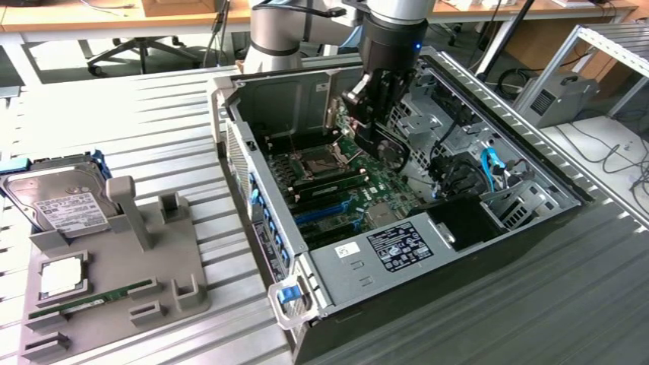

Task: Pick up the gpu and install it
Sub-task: 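Insert the gpu into the slot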

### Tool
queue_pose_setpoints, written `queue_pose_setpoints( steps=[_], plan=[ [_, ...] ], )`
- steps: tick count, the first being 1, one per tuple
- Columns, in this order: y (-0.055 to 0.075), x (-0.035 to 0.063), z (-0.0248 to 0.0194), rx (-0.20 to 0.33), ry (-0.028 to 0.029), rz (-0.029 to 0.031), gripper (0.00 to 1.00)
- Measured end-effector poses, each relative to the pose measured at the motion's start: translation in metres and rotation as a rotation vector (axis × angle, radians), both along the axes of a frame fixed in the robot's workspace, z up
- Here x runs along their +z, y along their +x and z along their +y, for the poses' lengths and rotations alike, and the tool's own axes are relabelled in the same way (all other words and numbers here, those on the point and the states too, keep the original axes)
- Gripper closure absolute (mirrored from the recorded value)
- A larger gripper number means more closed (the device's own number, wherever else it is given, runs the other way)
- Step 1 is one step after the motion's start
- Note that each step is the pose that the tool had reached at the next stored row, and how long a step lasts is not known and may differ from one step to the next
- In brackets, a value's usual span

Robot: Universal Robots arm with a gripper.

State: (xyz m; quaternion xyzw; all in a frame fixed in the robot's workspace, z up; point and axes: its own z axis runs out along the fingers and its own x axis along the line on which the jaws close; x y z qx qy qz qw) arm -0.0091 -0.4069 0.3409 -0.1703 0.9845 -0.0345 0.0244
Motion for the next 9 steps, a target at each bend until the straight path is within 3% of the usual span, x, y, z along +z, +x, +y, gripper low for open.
queue_pose_setpoints(
  steps=[9],
  plan=[
    [0.0, -0.0001, 0.0, 0.07, 0.0, 0.0, 0.73]
  ],
)
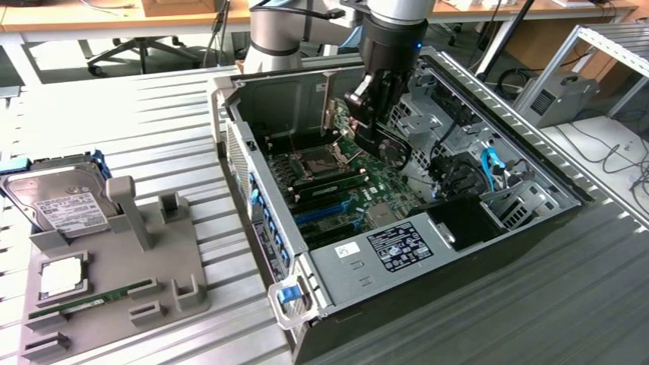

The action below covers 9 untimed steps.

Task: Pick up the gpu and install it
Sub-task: 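Insert the gpu into the slot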

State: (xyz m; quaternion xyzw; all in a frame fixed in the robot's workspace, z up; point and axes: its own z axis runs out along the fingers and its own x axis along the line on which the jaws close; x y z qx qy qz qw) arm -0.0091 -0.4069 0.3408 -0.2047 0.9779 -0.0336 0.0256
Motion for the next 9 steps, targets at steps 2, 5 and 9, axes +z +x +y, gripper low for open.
queue_pose_setpoints(
  steps=[2, 5, 9],
  plan=[
    [0.0, 0.0, 0.0, 0.015, 0.0, 0.0, 0.73],
    [0.0, 0.0, 0.0, 0.045, 0.0, 0.0, 0.73],
    [0.0, -0.0001, 0.0, 0.078, 0.0, 0.0, 0.73]
  ],
)
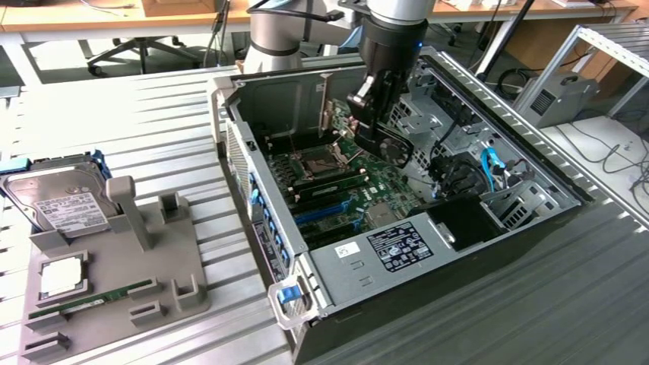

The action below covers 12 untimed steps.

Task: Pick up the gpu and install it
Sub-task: 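Insert the gpu into the slot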

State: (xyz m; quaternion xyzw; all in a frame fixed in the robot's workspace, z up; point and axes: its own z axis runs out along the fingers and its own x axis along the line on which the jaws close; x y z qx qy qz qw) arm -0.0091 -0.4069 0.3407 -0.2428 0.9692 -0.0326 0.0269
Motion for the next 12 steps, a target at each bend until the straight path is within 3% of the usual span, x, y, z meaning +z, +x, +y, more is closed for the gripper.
queue_pose_setpoints(
  steps=[12],
  plan=[
    [0.0, -0.0001, 0.0, 0.081, 0.0, 0.0, 0.73]
  ],
)
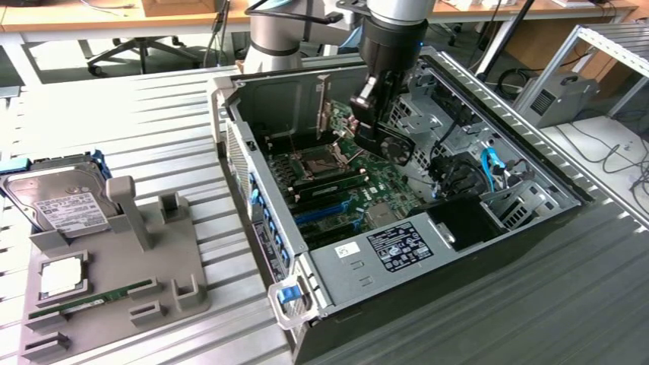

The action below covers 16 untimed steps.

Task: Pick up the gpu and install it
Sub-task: 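Insert the gpu into the slot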

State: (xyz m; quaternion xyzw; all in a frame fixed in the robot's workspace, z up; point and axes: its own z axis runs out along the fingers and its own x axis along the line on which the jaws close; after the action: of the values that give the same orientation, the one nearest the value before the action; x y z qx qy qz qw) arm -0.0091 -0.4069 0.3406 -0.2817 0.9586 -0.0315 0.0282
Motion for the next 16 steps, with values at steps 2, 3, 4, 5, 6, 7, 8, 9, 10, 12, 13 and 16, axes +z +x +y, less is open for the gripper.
queue_pose_setpoints(
  steps=[2, 3, 4, 5, 6, 7, 8, 9, 10, 12, 13, 16],
  plan=[
    [0.0, 0.0, 0.0, 0.012, 0.0, -0.0001, 0.73],
    [0.0, 0.0, 0.0, 0.018, 0.0, 0.0, 0.73],
    [0.0, 0.0, 0.0, 0.023, -0.0001, 0.0, 0.73],
    [0.0, 0.0, 0.0, 0.03, 0.0, 0.0, 0.73],
    [0.0, -0.0001, 0.0, 0.036, 0.0, 0.0, 0.73],
    [0.0, -0.0001, 0.0, 0.042, 0.0, -0.0001, 0.73],
    [0.0, -0.0001, 0.0, 0.049, -0.0001, 0.0, 0.73],
    [0.0, -0.0001, 0.0, 0.055, 0.0, 0.0, 0.73],
    [0.0, -0.0001, 0.0, 0.062, 0.0, 0.0, 0.73],
    [0.0, -0.0001, 0.0, 0.078, 0.0, 0.0, 0.73],
    [0.0, -0.0001, 0.0, 0.084, -0.0001, 0.0, 0.73],
    [0.0, -0.0002, 0.0, 0.108, 0.0, 0.0, 0.73]
  ],
)
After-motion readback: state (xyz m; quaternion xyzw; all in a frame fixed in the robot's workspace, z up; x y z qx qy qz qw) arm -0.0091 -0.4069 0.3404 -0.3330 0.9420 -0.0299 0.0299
